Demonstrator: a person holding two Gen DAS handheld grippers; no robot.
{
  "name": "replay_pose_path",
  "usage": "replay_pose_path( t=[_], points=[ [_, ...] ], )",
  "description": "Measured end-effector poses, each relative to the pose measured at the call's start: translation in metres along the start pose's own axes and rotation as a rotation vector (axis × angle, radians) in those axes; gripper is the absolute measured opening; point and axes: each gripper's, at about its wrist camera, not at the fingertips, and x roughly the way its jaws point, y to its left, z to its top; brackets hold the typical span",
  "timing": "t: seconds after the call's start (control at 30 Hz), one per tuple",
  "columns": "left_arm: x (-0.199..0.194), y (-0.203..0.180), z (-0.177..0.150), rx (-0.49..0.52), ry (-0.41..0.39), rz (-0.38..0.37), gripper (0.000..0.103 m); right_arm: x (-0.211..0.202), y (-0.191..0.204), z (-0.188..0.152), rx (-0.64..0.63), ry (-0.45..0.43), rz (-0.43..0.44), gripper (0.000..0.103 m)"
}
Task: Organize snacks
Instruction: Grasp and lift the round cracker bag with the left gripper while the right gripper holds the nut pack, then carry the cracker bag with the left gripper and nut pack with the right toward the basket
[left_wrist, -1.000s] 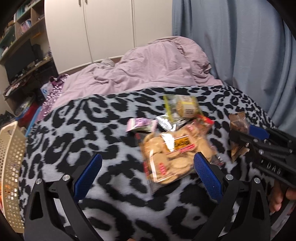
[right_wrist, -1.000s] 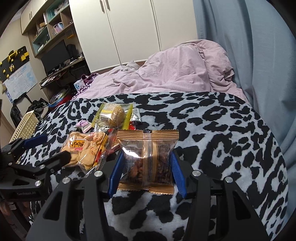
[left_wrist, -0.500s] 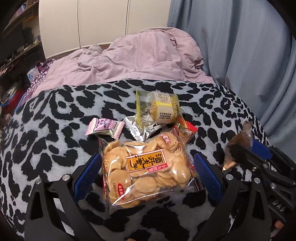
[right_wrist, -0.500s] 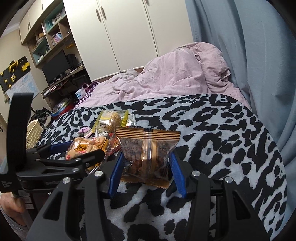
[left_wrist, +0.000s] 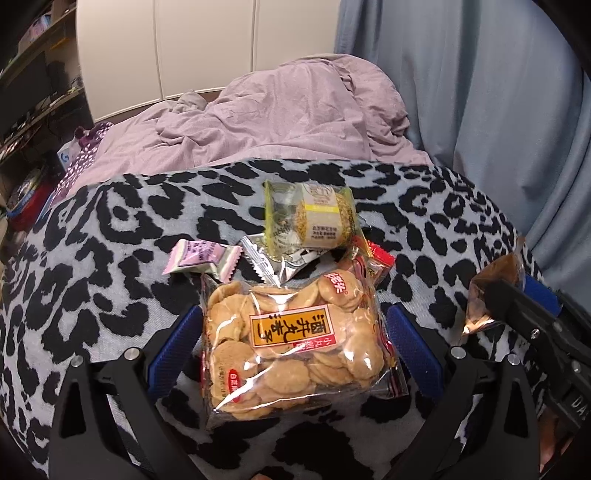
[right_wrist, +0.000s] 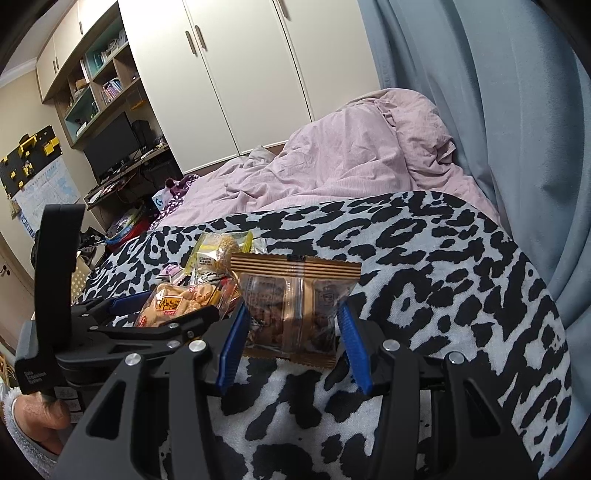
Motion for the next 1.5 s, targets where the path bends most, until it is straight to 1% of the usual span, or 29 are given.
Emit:
replay_pose_path(
  t=[0.1, 0.13, 0.2, 0.4, 0.53, 0.7, 0.97, 1.23, 1.37, 1.5],
  points=[
    [0.007, -0.004, 0.000, 0.040, 0.010, 0.009, 0.101, -0.002, 0.000, -0.001, -0.001, 0.001, 0.000, 0.049],
    [0.012, -0.006, 0.000, 0.064, 0.029, 0.017, 0.101, -0.002, 0.001, -0.001, -0.002, 0.001, 0.000, 0.049],
    [0.015, -0.011, -0.001, 0.119, 0.026, 0.045, 0.101, -0.002, 0.001, -0.001, -0.003, 0.000, -0.001, 0.049],
    [0.014, -0.009, 0.000, 0.128, 0.037, 0.026, 0.101, -0.006, 0.003, -0.004, -0.009, -0.006, -0.011, 0.049],
    [0.011, -0.004, -0.003, 0.086, 0.021, 0.046, 0.101, -0.007, 0.007, -0.005, -0.026, -0.010, -0.027, 0.049],
    [0.002, 0.002, -0.008, 0.053, 0.003, 0.049, 0.097, -0.011, 0.014, -0.006, -0.047, -0.024, -0.047, 0.049],
    [-0.029, 0.014, -0.013, 0.031, -0.083, 0.068, 0.094, -0.011, 0.025, -0.005, -0.068, -0.034, -0.058, 0.049],
    [-0.070, 0.030, -0.015, 0.022, -0.197, 0.115, 0.093, -0.014, 0.036, -0.002, -0.088, -0.045, -0.055, 0.049],
    [-0.085, 0.036, -0.016, 0.015, -0.234, 0.134, 0.093, -0.014, 0.044, -0.001, -0.104, -0.049, -0.055, 0.049],
    [-0.097, 0.046, -0.019, 0.001, -0.255, 0.141, 0.093, -0.014, 0.051, 0.001, -0.122, -0.057, -0.061, 0.049]
  ],
)
